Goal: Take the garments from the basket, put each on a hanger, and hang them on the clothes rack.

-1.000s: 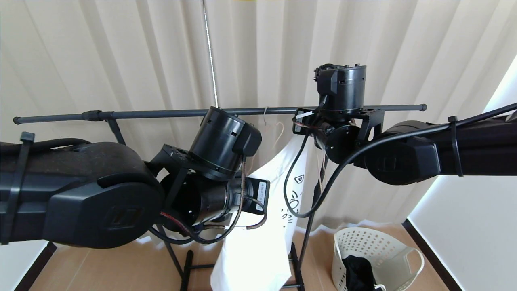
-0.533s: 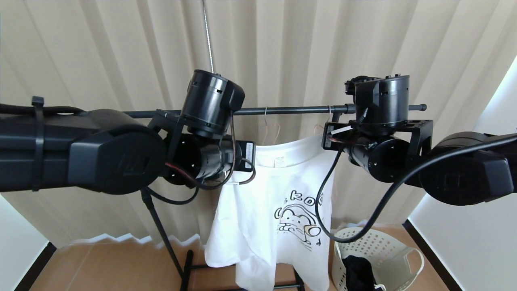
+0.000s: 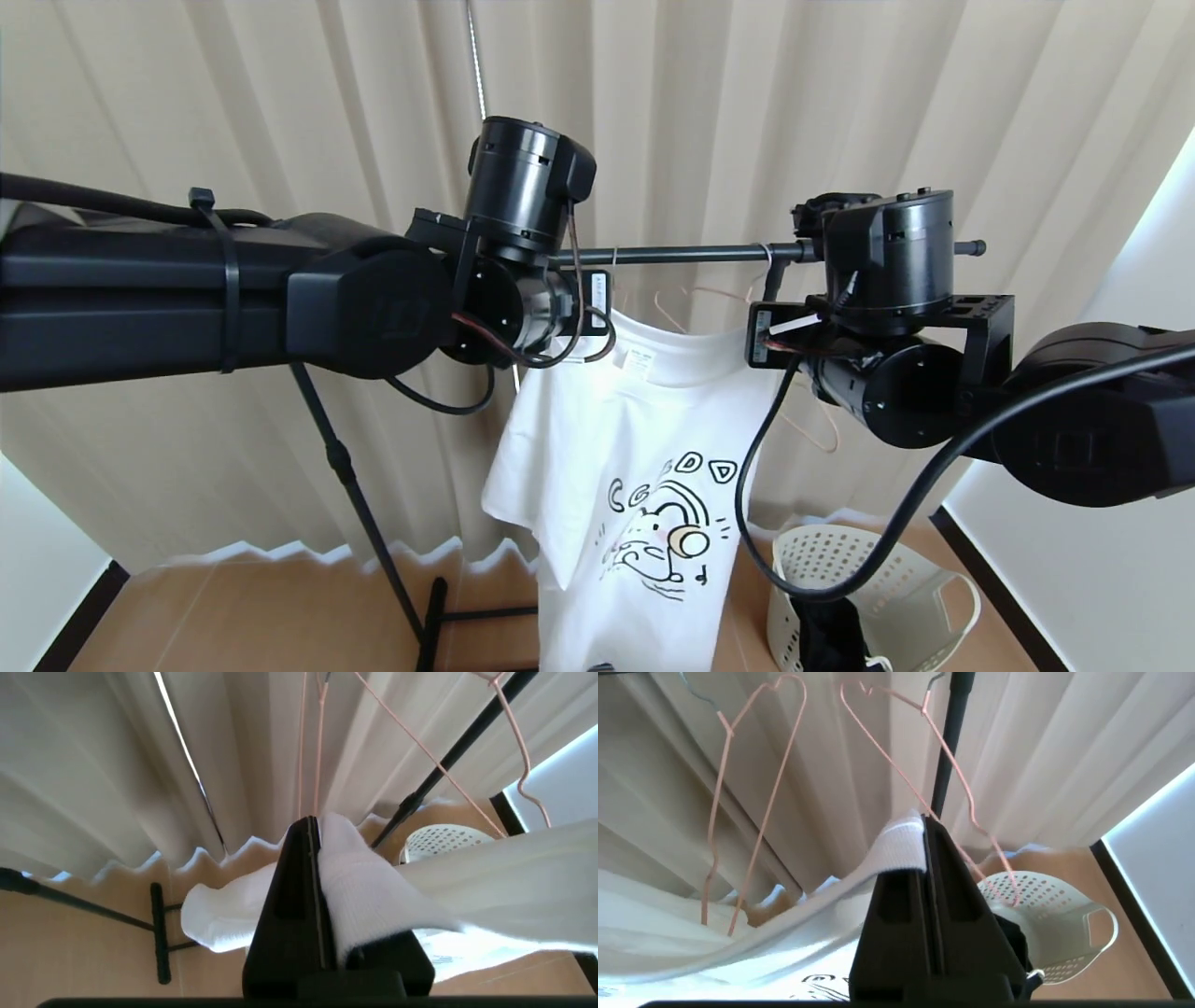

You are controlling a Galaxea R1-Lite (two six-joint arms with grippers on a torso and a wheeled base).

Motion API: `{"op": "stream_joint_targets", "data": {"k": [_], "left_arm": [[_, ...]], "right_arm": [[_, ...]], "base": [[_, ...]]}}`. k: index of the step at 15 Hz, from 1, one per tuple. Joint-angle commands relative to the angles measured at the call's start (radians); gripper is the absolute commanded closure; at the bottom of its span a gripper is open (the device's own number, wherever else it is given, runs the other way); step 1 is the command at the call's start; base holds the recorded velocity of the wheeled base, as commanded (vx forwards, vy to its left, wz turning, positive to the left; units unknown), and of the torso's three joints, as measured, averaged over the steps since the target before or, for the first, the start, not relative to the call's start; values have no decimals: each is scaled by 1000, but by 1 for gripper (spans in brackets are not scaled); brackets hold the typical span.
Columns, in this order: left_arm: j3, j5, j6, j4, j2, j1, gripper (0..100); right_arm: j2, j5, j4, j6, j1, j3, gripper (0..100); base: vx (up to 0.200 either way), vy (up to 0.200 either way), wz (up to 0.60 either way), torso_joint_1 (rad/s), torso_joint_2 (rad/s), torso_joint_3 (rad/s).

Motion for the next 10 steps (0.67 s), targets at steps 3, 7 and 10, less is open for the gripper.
{"op": "stream_joint_targets", "data": {"k": [3, 7, 10], "left_arm": [[-25, 11, -1, -3, 9, 2, 100], [-68, 17, -4, -1, 11, 4, 100], [-73, 17, -4, -1, 11, 4, 100]], "right_arm": [[-1, 0, 0, -3, 0, 8, 100], [-1, 0, -2, -6, 0, 16, 100], [-3, -2, -2, -6, 0, 24, 100]], "base": [[0, 0, 0, 0, 0, 0], [0, 0, 0, 0, 0, 0], [0, 0, 0, 0, 0, 0]]}}
